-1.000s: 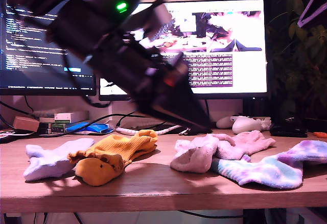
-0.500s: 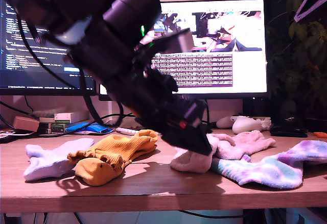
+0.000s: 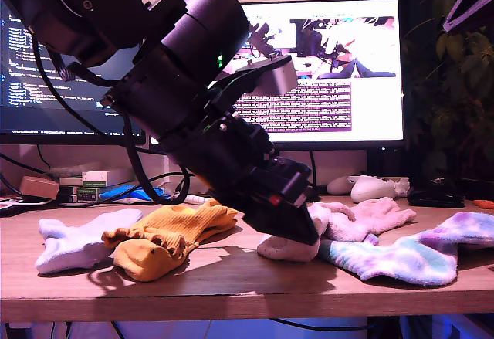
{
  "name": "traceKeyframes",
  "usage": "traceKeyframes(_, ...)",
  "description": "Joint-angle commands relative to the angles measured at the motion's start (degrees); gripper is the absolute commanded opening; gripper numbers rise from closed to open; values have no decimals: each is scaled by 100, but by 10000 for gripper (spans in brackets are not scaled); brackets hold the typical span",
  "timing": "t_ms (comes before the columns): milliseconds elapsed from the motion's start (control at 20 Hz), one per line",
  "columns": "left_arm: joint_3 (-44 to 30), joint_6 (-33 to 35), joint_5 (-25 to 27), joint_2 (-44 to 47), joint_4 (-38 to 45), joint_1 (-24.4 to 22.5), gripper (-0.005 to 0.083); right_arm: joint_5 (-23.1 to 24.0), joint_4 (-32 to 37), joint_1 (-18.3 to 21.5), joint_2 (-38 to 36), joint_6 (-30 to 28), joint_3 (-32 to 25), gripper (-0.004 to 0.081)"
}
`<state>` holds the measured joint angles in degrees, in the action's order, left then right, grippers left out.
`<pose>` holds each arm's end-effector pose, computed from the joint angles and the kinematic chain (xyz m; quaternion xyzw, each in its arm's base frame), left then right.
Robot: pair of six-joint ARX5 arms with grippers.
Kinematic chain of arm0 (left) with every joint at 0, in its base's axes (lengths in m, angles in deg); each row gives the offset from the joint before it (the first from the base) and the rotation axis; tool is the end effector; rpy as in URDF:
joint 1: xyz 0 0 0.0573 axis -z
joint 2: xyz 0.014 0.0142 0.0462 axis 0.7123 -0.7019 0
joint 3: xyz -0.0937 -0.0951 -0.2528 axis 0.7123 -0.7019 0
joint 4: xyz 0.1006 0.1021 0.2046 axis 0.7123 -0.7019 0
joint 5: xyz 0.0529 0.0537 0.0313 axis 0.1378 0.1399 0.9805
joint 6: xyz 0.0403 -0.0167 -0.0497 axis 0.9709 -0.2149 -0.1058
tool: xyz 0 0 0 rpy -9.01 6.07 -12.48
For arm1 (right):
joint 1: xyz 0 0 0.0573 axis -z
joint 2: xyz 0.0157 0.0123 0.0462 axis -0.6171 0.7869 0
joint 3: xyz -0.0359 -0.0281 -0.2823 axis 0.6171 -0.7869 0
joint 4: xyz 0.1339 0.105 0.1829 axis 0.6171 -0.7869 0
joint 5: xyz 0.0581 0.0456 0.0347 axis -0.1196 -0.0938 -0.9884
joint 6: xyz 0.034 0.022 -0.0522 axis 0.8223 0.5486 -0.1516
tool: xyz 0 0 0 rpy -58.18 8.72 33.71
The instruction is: Pair up the socks based on colour and pattern, by placing them on top of one another
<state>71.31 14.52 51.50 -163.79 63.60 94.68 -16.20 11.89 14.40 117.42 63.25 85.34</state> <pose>0.2338 -0.2790 0.1569 0.2351 0.2595 -0.4729 0.8085 0.1169 0.0621 0.2832 0.0204 0.2630 0.2829 0.9222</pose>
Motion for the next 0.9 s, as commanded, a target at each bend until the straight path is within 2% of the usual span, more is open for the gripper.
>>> traceKeyframes(0, -28, 39, 2, -125, 22, -46, -19, -22, 57, 11, -2, -15, -109, -11)
traceKeyframes(200, -24, 348, 472, -120, -9, -166, -19, -22, 28, 11, -2, -13, -109, -11)
traceKeyframes(500, 334, 634, 903, -101, -925, -422, -19, -22, -63, 11, -2, -15, -109, -11)
traceKeyframes(650, 560, 520, 885, -101, -1875, -446, -19, -22, -120, 11, -2, -13, -109, -11)
traceKeyframes(850, 752, -105, 236, -101, -2855, -354, -20, -24, -111, 11, -2, -17, -109, -11)
